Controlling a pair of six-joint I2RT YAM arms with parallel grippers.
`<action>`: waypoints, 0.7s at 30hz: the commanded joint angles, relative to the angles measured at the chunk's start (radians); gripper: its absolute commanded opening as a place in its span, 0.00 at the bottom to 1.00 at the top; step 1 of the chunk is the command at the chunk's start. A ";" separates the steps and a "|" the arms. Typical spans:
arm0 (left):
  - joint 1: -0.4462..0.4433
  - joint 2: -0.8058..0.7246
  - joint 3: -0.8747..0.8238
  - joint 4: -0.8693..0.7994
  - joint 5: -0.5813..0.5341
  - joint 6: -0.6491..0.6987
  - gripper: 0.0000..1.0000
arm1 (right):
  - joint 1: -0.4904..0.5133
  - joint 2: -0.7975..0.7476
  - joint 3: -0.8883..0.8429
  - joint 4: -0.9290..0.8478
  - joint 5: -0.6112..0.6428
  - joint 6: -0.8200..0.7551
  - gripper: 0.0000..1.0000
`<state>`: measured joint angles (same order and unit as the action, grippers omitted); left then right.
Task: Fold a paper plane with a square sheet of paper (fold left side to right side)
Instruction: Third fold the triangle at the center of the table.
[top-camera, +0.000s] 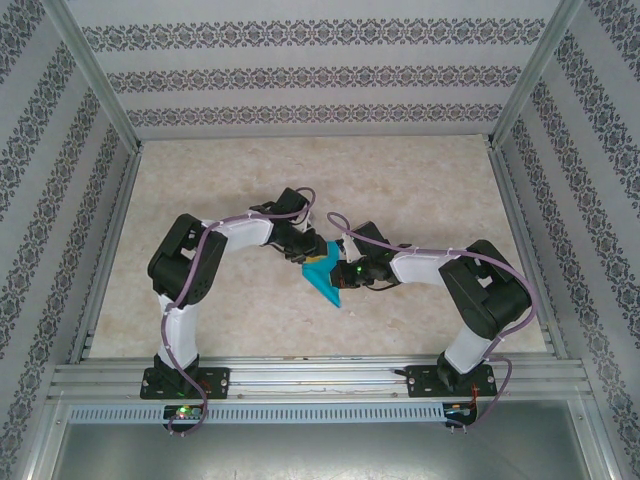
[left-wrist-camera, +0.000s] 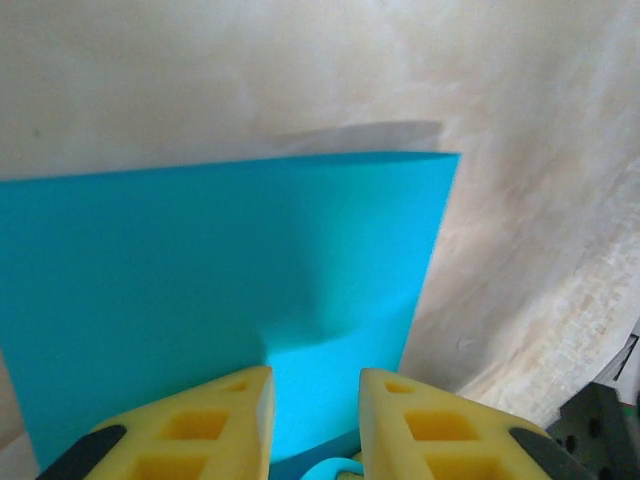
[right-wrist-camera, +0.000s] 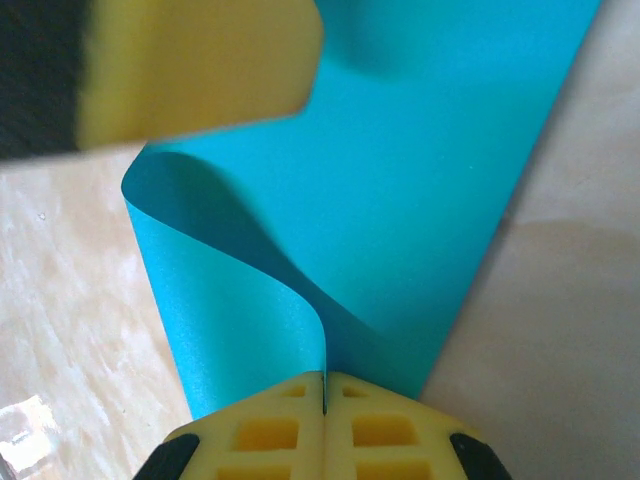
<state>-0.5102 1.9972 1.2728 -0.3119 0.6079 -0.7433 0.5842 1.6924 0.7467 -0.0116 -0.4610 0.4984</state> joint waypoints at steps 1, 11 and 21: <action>0.025 -0.088 0.029 -0.043 -0.051 0.028 0.29 | -0.006 0.036 -0.013 -0.070 0.010 -0.006 0.00; 0.049 -0.318 -0.191 0.070 -0.003 0.027 0.12 | -0.007 0.034 -0.024 -0.067 -0.010 -0.003 0.00; -0.050 -0.332 -0.398 0.383 0.108 -0.173 0.09 | -0.009 0.049 -0.018 -0.069 -0.009 -0.001 0.00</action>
<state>-0.5343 1.6527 0.8913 -0.0818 0.6773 -0.8349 0.5777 1.6993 0.7464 -0.0082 -0.4877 0.4988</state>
